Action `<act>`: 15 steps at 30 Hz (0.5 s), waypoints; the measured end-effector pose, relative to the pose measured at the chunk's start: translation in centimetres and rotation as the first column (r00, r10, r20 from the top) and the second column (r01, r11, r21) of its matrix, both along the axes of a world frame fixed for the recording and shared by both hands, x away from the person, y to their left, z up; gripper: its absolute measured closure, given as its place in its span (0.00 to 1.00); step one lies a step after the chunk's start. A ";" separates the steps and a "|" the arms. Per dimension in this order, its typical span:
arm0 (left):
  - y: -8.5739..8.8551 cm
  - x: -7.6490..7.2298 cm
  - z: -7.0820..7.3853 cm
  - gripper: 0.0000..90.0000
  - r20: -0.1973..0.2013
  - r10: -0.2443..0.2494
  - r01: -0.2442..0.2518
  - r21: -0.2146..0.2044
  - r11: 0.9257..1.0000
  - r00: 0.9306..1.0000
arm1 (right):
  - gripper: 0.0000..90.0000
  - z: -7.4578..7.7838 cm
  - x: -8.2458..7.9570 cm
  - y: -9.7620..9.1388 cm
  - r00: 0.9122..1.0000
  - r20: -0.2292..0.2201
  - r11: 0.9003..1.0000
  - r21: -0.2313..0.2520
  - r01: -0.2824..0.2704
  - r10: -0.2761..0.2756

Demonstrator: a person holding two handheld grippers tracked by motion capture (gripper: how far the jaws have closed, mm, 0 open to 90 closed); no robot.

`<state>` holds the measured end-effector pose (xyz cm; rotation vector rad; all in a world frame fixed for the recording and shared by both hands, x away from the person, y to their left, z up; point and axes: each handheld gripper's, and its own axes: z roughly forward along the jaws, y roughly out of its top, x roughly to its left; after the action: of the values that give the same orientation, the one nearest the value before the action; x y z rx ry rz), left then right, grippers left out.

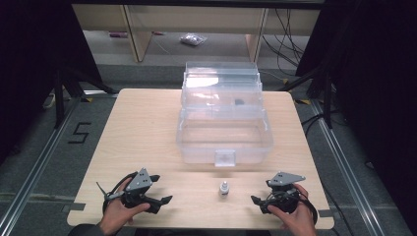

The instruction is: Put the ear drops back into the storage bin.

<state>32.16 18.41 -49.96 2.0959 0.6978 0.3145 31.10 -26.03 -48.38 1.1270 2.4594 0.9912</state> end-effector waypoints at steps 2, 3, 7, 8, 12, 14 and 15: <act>0.0 0.0 0.0 0.16 0.000 0.000 0.000 0.000 1.000 1.000 | 0.23 0.0 0.0 0.0 1.000 -0.001 1.000 -0.002 -0.004 0.004; 0.0 0.0 0.0 0.16 -0.002 0.001 -0.001 -0.001 1.000 1.000 | 0.23 0.0 0.0 0.0 1.000 -0.005 1.000 -0.001 -0.002 0.002; -0.1 0.0 -0.1 0.16 -0.001 0.005 -0.005 -0.014 1.000 1.000 | 0.23 0.0 0.0 0.3 1.000 -0.028 1.000 -0.010 -0.004 0.003; -0.1 0.0 -0.1 0.16 -0.001 0.005 -0.005 -0.014 1.000 1.000 | 0.23 0.0 0.0 0.3 1.000 -0.028 1.000 -0.010 -0.004 0.003; -0.2 -0.1 -0.2 0.16 -0.005 0.010 -0.010 -0.030 0.999 1.000 | 0.23 0.2 0.0 0.4 0.999 -0.030 1.000 -0.017 -0.014 0.013; -0.1 0.0 -0.1 0.16 -0.001 0.005 -0.005 -0.014 1.000 1.000 | 0.24 0.3 0.1 0.4 0.999 -0.023 0.999 -0.024 -0.029 0.029; -0.1 0.0 -0.1 0.16 -0.001 0.004 -0.004 -0.014 1.000 1.000 | 0.24 0.3 0.1 0.6 1.000 -0.014 1.000 -0.010 -0.021 0.021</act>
<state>32.17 18.34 -50.09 2.0813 0.7033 0.3103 31.17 -25.44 -48.13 1.1105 2.4897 0.9791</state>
